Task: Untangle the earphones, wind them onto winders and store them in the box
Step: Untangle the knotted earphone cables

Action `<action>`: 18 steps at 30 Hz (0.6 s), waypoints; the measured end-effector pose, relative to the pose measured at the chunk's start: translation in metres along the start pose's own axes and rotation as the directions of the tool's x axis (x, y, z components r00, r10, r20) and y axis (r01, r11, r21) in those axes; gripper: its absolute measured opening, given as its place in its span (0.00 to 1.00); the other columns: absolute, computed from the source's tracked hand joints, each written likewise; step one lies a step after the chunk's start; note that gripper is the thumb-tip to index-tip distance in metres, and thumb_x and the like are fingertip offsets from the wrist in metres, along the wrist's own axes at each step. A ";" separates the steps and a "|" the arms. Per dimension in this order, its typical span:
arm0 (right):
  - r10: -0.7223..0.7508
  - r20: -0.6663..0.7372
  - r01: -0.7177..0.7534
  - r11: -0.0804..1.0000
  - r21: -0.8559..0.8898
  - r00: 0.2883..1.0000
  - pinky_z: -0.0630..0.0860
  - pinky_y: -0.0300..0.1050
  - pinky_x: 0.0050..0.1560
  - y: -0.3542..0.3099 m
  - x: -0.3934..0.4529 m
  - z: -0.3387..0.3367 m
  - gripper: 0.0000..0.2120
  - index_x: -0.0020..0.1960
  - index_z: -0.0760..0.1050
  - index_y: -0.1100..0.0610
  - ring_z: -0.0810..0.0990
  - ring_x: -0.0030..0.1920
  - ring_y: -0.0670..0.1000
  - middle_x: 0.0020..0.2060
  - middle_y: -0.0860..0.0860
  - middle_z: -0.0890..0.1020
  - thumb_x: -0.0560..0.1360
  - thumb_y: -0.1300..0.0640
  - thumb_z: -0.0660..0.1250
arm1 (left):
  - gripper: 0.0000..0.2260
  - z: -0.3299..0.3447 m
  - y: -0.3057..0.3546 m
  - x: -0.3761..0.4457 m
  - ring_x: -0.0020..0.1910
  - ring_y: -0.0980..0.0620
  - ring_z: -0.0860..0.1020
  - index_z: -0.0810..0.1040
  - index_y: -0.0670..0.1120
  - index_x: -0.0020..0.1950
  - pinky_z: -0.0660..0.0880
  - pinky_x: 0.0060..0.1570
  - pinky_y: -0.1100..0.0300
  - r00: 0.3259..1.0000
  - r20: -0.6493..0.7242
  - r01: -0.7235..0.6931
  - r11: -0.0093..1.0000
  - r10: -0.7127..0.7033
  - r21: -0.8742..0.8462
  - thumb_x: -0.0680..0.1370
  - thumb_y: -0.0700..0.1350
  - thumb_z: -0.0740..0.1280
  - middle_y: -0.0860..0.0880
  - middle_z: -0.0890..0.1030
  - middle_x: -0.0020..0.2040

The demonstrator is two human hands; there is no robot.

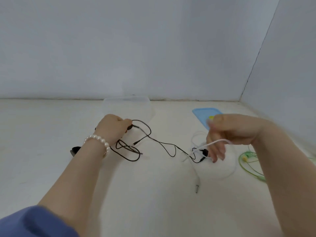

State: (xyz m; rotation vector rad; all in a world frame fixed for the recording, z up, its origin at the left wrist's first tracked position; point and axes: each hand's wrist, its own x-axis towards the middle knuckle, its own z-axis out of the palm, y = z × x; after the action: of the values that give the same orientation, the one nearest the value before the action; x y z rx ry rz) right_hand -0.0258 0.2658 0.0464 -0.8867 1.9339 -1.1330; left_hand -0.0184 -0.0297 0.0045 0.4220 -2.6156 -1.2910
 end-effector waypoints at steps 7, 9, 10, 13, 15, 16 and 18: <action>0.651 -0.162 -0.638 0.611 -0.468 0.742 0.70 0.36 0.42 -0.013 0.004 0.011 0.13 0.25 0.78 0.52 0.80 0.37 0.44 0.32 0.49 0.84 0.66 0.51 0.74 | 0.12 0.007 0.001 -0.008 0.52 0.43 0.74 0.74 0.45 0.54 0.72 0.49 0.54 0.994 -0.023 -0.088 0.882 0.111 0.462 0.71 0.37 0.63 0.44 0.76 0.53; 0.696 -0.209 -0.696 0.549 -0.463 0.687 0.71 0.37 0.44 -0.018 0.002 0.011 0.11 0.27 0.79 0.52 0.82 0.39 0.45 0.32 0.49 0.85 0.66 0.49 0.75 | 0.17 0.013 0.010 -0.014 0.59 0.42 0.69 0.73 0.45 0.58 0.68 0.55 0.52 0.954 -0.112 -0.201 0.870 0.278 0.450 0.70 0.35 0.62 0.44 0.72 0.60; 0.706 -0.228 -0.714 0.530 -0.458 0.670 0.72 0.38 0.46 -0.019 0.002 0.011 0.11 0.29 0.80 0.52 0.83 0.39 0.45 0.32 0.49 0.85 0.65 0.48 0.75 | 0.18 0.016 0.015 -0.018 0.59 0.43 0.68 0.73 0.46 0.58 0.66 0.56 0.53 0.926 -0.112 -0.277 0.851 0.360 0.447 0.69 0.34 0.62 0.45 0.72 0.60; 0.734 -0.293 -0.760 0.446 -0.473 0.613 0.73 0.43 0.55 -0.018 0.004 0.012 0.13 0.34 0.81 0.53 0.83 0.40 0.47 0.30 0.49 0.84 0.65 0.44 0.74 | 0.16 0.025 0.021 -0.024 0.55 0.45 0.72 0.74 0.45 0.55 0.70 0.53 0.55 0.908 -0.005 -0.380 0.829 0.419 0.411 0.70 0.33 0.60 0.46 0.75 0.55; 0.749 -0.366 -0.809 0.376 -0.451 0.552 0.75 0.46 0.57 -0.016 0.003 0.010 0.17 0.34 0.81 0.55 0.83 0.37 0.50 0.27 0.51 0.83 0.65 0.41 0.73 | 0.09 0.022 0.018 -0.020 0.49 0.47 0.78 0.76 0.43 0.51 0.75 0.49 0.56 0.938 0.029 -0.332 0.875 0.344 0.353 0.73 0.36 0.60 0.45 0.80 0.49; 0.753 -0.408 -0.834 0.335 -0.439 0.517 0.77 0.45 0.55 -0.016 0.002 0.009 0.18 0.34 0.81 0.56 0.82 0.34 0.51 0.26 0.51 0.83 0.65 0.40 0.73 | 0.06 0.018 0.016 -0.017 0.42 0.48 0.81 0.77 0.42 0.47 0.78 0.42 0.60 0.955 0.025 -0.293 0.923 0.297 0.248 0.75 0.37 0.61 0.45 0.82 0.44; 0.745 -0.487 -0.869 0.255 -0.423 0.456 0.77 0.41 0.45 -0.018 0.000 0.009 0.20 0.35 0.80 0.57 0.81 0.30 0.50 0.25 0.51 0.82 0.66 0.39 0.72 | 0.06 0.010 0.019 -0.017 0.23 0.53 0.77 0.77 0.41 0.41 0.75 0.25 0.65 0.979 0.058 -0.189 0.976 0.196 -0.105 0.76 0.38 0.63 0.47 0.79 0.30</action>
State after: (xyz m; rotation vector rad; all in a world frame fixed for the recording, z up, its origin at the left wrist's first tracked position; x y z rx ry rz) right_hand -0.0146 0.2557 0.0600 0.0980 2.4791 0.1400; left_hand -0.0082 -0.0055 0.0127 0.1065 -2.5570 -1.3841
